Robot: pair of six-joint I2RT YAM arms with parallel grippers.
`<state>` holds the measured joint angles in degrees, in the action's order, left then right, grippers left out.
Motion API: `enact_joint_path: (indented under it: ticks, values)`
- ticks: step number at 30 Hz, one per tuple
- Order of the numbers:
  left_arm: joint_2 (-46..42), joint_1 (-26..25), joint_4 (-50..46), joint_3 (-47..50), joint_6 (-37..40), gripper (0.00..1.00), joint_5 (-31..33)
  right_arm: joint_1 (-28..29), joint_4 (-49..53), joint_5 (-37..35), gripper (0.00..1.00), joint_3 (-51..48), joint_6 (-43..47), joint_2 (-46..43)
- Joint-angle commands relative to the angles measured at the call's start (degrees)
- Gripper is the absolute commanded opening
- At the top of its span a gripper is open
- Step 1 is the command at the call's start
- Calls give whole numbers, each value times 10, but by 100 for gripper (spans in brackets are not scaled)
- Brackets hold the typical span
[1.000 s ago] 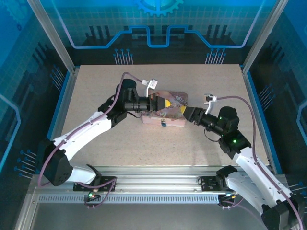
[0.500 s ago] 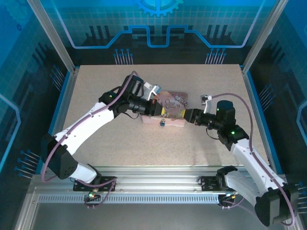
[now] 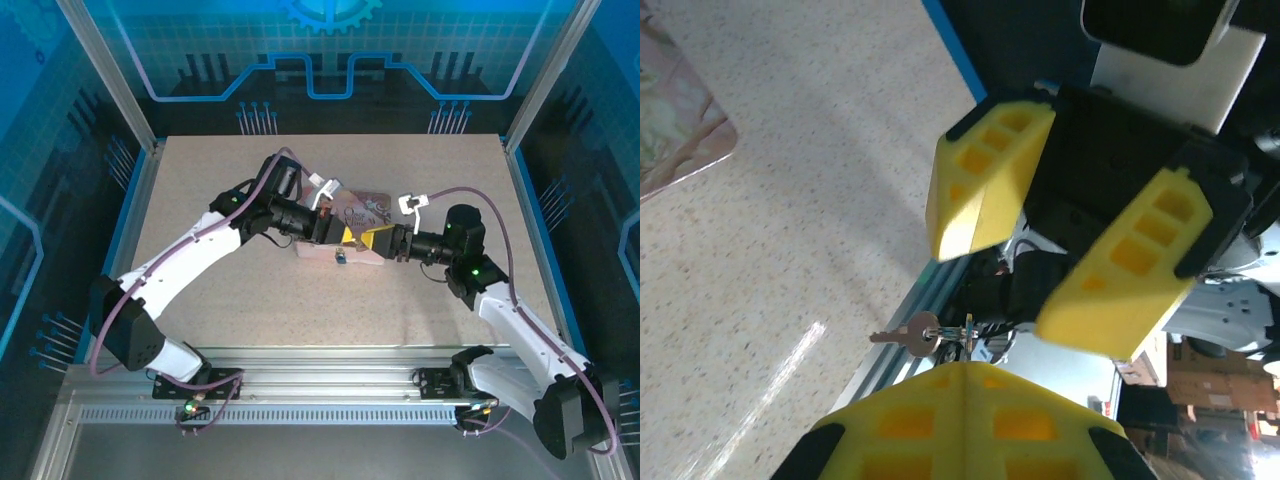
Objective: Unlock the padlock with the key
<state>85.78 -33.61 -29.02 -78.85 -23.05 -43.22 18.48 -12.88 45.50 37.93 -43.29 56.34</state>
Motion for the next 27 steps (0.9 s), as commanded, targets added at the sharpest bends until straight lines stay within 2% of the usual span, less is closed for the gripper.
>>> enact_joint_path:
  ticks: [1,7,8,10,11,17,27]
  values:
    - [-14,-3,58,22,-35,0,-35,14,-76,7,42,-8,-29,1]
    - [-19,-3,80,32,-50,0,-37,36,-71,0,37,-1,-22,0]
    - [-22,-3,87,34,-52,0,-40,35,-64,-3,38,-1,-20,-1]
    - [-26,-3,94,38,-56,0,-41,36,-50,-13,47,0,-14,-2]
    - [-27,-3,94,38,-57,0,-40,35,-48,-17,49,0,-13,-3]
    - [-33,-2,98,45,-57,0,-41,31,-36,-34,52,-1,-8,-14]
    - [-38,-1,107,44,-62,0,-40,32,-51,-3,27,-8,-11,-20]
